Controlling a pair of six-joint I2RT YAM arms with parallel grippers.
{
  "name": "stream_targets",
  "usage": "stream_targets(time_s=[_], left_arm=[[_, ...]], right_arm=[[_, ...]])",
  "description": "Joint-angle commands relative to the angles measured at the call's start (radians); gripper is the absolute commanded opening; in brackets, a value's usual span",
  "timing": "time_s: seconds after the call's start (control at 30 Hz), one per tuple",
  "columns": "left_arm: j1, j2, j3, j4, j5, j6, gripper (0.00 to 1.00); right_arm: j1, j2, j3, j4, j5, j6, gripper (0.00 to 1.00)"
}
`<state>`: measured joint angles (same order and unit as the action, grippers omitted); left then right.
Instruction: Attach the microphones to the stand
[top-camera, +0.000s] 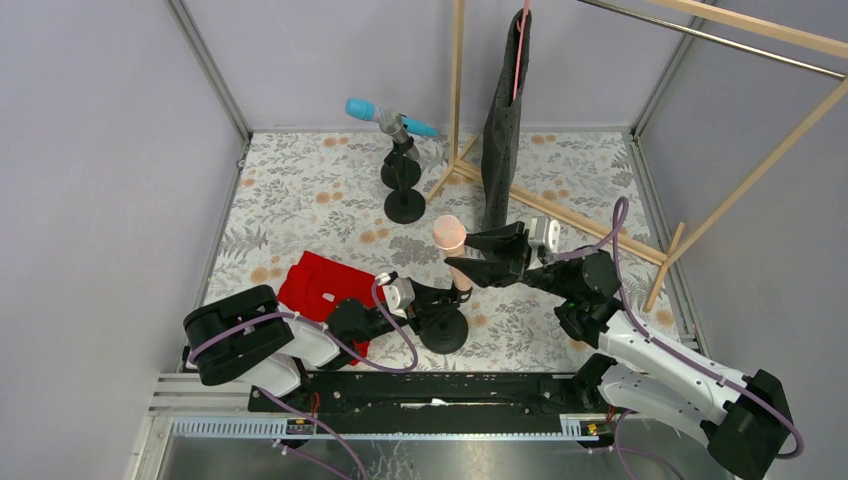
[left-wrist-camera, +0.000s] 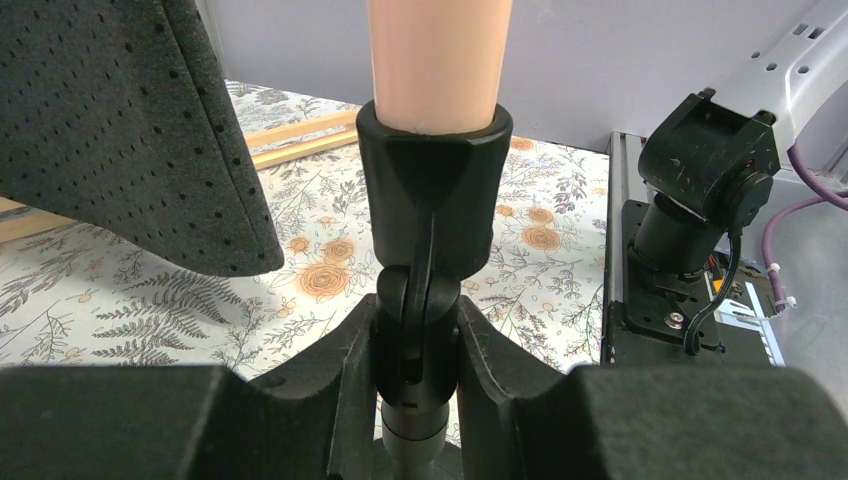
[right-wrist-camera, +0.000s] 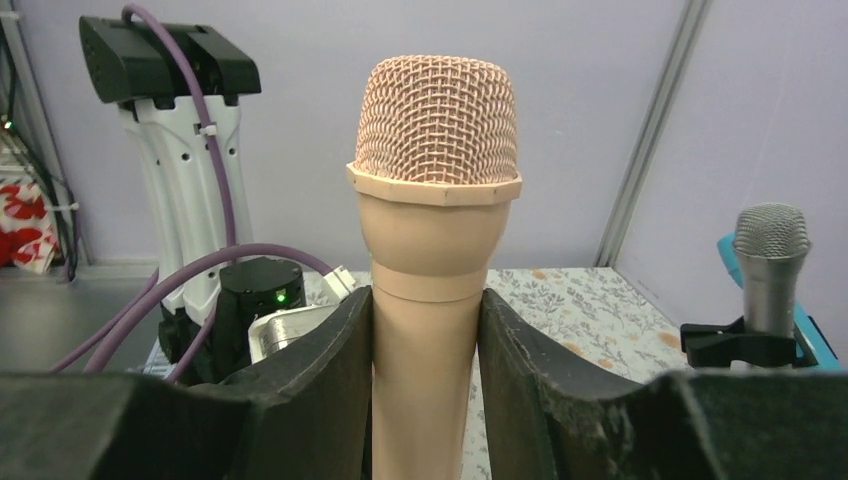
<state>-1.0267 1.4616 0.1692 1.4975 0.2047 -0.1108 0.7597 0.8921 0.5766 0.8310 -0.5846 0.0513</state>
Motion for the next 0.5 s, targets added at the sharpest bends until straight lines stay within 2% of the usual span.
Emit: stream_targets(time_s=[0.0,0.2,0.47], left_arm=[[0.004,0.012,-0.022,0.093,-0.029,-0.029,0.0],[0.003,0.017,-0.019,0.095,-0.03,-0.029,0.0],[0.004,0.017,-0.017,0.095,-0.026,-0.026,0.0]], right_arm=[[-0.002,0.007,-0.119,0.007,0.082,0.02,0.0],[-0.002,-0.026,-0.205,0.093,0.149,0.071,0.0],[-0.002,-0.061,-0.253,0.081,0.16,0.086,0.0]])
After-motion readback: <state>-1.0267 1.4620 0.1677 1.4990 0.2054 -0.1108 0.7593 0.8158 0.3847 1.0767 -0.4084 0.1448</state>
